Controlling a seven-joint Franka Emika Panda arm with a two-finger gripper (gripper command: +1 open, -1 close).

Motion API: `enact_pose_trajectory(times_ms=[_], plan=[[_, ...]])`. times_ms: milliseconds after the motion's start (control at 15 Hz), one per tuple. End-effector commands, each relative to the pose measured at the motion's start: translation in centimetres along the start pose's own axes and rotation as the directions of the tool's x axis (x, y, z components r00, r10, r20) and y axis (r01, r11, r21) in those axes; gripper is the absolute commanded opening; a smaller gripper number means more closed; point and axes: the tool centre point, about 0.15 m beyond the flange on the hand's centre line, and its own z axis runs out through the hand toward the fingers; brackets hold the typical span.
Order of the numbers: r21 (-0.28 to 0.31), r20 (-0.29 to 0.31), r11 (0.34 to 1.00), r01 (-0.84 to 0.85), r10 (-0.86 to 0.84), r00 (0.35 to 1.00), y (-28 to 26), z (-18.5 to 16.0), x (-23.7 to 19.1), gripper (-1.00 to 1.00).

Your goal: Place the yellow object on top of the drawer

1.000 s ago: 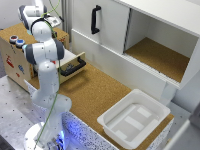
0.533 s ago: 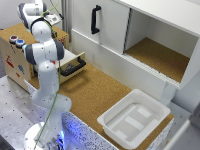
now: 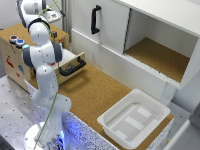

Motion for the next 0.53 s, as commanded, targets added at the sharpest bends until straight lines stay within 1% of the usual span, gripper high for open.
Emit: enact_pose_trajectory(times_ms=[0,133,200,267,333,400,467], plan=[[-0.078,-0.093,0.981,-0.180,0.173,0.981,-1.0,5.1,-6.3,1.00],[-0.061,-0.075,0.973,-0.222,0.217,0.973,-1.2,7.2,-7.8,1.00],[-0.038,-0.078,0.971,-0.235,0.232,0.970,-1.3,8.0,-8.3,1.00],[-0.033,-0.086,0.967,-0.252,0.249,0.965,-1.2,8.9,-8.8,1.00],[-0.022,-0.081,0.967,-0.254,0.252,0.964,-1.2,10.0,-9.0,1.00],[0.003,-0.093,0.967,-0.253,0.252,0.963,-1.1,10.7,-9.1,1.00],[0.010,-0.105,0.968,-0.250,0.250,0.963,-1.1,11.5,-9.0,1.00]])
